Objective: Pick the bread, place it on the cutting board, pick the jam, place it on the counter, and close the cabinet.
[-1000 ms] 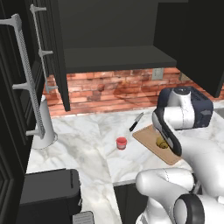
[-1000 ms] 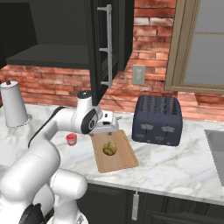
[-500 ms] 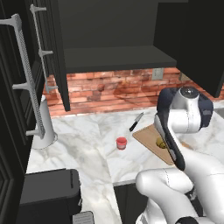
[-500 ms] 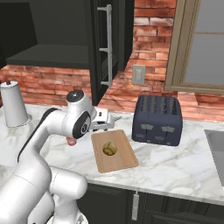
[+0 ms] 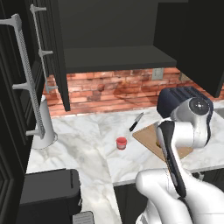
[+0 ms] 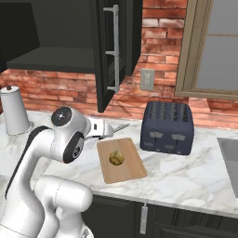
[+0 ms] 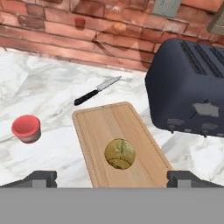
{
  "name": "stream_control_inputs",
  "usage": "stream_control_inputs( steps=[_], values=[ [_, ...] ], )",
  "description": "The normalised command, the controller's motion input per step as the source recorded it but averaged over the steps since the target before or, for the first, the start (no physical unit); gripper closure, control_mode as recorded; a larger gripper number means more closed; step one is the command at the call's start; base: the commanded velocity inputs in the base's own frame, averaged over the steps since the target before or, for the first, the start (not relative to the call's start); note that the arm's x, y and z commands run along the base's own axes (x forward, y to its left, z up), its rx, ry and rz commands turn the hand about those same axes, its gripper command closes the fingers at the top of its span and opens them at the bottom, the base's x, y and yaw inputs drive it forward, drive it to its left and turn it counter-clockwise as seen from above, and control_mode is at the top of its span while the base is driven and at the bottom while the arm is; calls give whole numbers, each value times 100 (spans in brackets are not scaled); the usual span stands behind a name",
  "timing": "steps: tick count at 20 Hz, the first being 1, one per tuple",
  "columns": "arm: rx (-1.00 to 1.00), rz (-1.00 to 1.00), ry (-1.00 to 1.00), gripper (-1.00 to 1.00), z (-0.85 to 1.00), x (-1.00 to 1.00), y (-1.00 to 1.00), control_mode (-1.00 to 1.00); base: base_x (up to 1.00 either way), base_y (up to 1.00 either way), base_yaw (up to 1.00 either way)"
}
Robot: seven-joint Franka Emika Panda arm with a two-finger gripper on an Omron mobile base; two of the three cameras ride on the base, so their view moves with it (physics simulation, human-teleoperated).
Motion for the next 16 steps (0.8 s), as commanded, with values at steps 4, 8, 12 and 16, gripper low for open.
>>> stream_control_inputs(
  steps=[4,8,12,16],
  values=[
    [0,0,-26,-100,23,-36,26,-100,0,0,0],
    [0,0,-24,-100,23,-37,21,-100,0,0,0],
    [0,0,-23,-100,24,-36,19,-100,0,0,0],
    [0,0,-22,-100,22,-32,18,-100,0,0,0]
  ],
)
